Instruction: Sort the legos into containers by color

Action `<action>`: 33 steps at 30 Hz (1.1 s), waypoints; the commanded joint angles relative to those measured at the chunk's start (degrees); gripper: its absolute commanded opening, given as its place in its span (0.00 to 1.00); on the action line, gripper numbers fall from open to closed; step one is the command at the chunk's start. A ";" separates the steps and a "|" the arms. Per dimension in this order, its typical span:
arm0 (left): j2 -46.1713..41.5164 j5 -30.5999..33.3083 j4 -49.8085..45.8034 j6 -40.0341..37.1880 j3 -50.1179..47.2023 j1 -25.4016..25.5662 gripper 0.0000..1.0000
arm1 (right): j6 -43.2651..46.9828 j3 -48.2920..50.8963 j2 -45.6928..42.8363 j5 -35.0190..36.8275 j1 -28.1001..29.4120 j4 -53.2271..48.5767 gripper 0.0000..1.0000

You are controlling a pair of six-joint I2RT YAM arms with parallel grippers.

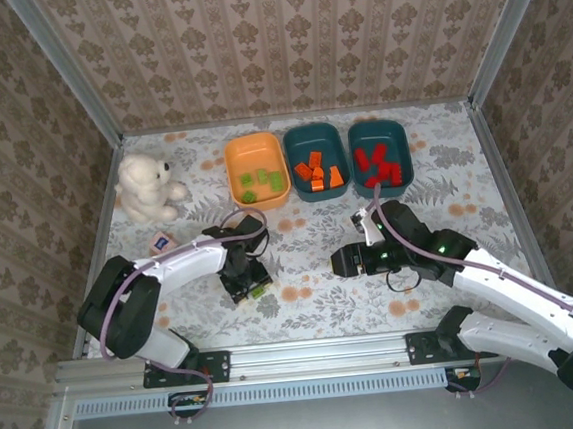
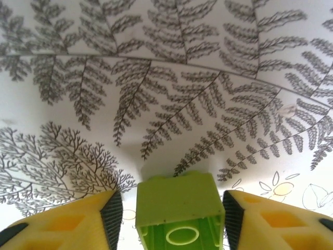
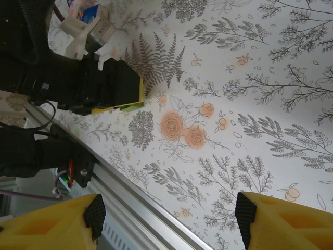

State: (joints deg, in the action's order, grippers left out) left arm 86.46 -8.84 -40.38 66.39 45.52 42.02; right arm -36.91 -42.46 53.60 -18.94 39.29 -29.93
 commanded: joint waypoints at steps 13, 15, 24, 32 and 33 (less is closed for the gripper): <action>-2.64 10.98 -7.61 -6.48 12.93 0.26 0.28 | 0.78 -4.39 2.89 -0.81 0.10 -2.32 0.69; -2.74 12.49 -10.44 -9.89 18.45 -1.33 0.28 | 0.24 -5.49 3.25 -0.43 -0.18 -2.03 0.69; 11.32 10.09 -7.34 -25.87 42.28 -12.85 0.28 | -2.38 -14.82 10.65 1.26 -2.32 2.56 0.70; 34.41 10.86 -4.18 -34.04 67.92 -18.02 0.28 | -1.84 -21.17 15.95 2.39 -3.25 2.33 0.71; 36.71 11.39 -4.10 -34.38 70.22 -18.32 0.28 | -1.94 -21.18 16.00 2.54 -3.37 2.42 0.71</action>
State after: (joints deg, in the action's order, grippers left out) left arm 119.22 1.30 -44.66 37.04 110.26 24.53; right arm -38.20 -61.95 69.10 -17.98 36.38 -28.18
